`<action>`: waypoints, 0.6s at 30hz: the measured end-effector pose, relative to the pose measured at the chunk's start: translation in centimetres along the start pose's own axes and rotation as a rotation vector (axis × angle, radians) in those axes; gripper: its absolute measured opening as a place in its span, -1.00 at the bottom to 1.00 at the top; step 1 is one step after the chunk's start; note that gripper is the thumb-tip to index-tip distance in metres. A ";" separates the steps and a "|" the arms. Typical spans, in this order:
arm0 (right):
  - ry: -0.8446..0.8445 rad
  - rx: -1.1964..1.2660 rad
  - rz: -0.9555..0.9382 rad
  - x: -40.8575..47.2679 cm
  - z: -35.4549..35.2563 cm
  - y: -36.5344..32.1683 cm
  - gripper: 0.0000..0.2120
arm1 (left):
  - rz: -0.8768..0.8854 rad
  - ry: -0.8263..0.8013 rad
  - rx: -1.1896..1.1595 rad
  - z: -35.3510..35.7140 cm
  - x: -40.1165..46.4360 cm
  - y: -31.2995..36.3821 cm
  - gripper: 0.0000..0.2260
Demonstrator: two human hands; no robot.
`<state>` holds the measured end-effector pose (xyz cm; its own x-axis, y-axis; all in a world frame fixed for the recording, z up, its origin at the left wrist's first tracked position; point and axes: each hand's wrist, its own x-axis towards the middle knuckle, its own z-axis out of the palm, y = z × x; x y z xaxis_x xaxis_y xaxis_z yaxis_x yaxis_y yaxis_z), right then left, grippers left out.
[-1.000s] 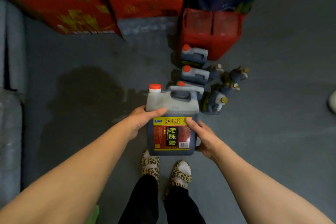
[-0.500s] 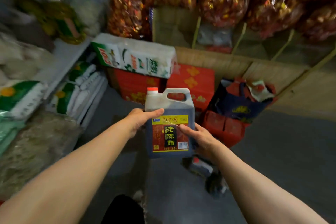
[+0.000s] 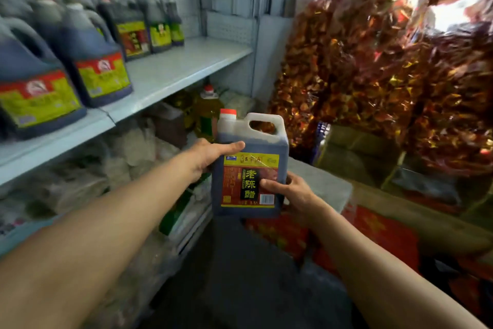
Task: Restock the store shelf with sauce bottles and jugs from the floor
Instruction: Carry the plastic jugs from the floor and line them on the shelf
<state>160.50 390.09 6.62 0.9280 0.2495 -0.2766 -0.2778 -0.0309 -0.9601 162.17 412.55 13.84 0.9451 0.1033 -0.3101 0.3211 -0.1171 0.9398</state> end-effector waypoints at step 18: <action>-0.490 -0.046 -0.269 32.6 10.4 -18.8 -0.51 | 0.212 0.547 -0.047 -16.1 17.1 12.5 -0.10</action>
<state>193.43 408.91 16.04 0.7380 0.6745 0.0188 -0.0263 0.0566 -0.9981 181.34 428.73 22.56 0.8157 0.5785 -0.0069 0.1133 -0.1480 0.9825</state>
